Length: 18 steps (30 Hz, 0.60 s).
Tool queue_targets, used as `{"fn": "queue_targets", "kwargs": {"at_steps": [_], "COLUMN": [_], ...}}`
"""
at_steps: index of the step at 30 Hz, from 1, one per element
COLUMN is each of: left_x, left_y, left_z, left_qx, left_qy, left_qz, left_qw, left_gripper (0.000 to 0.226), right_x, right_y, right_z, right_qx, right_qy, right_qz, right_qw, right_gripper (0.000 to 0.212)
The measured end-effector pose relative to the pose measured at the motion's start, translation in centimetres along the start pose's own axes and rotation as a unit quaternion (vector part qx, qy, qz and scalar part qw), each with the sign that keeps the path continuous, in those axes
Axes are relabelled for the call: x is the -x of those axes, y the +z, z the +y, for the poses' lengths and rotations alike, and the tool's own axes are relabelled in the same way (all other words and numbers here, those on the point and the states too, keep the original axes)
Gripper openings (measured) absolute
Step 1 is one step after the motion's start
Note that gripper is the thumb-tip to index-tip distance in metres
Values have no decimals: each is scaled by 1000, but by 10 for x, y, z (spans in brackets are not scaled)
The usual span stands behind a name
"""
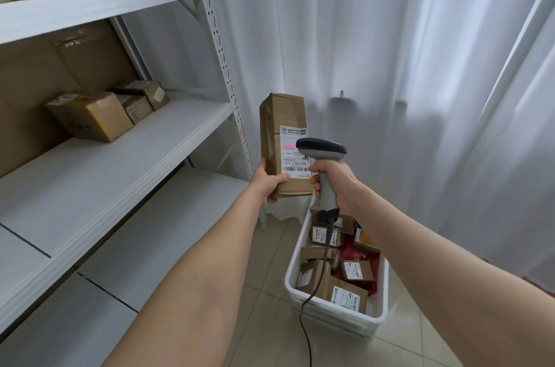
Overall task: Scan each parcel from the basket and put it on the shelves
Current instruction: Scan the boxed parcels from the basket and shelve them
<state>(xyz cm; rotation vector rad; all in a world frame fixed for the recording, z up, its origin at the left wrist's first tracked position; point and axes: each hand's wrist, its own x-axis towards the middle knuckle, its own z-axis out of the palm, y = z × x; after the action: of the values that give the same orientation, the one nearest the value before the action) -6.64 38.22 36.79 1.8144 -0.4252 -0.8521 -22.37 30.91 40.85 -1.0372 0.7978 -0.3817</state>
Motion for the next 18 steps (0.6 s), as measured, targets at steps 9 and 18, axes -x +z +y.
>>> {"fn": "queue_targets", "kwargs": {"at_steps": [9,18], "left_x": [1,2], "left_y": [-3,-3], "left_z": [-1,-1], "left_qx": [-7,16], "left_qy": [-6,-16], "left_qz": [6,15], "left_qw": [1000,1000], "left_gripper": [76,73], "right_x": [4,11], "right_y": [-3,-5], "right_z": [-6,-14], "right_qx": [25,52], "right_qy": [4,16], "right_qz": [-8,-20], "right_qw": [1000,998], "right_gripper": [9,3]}}
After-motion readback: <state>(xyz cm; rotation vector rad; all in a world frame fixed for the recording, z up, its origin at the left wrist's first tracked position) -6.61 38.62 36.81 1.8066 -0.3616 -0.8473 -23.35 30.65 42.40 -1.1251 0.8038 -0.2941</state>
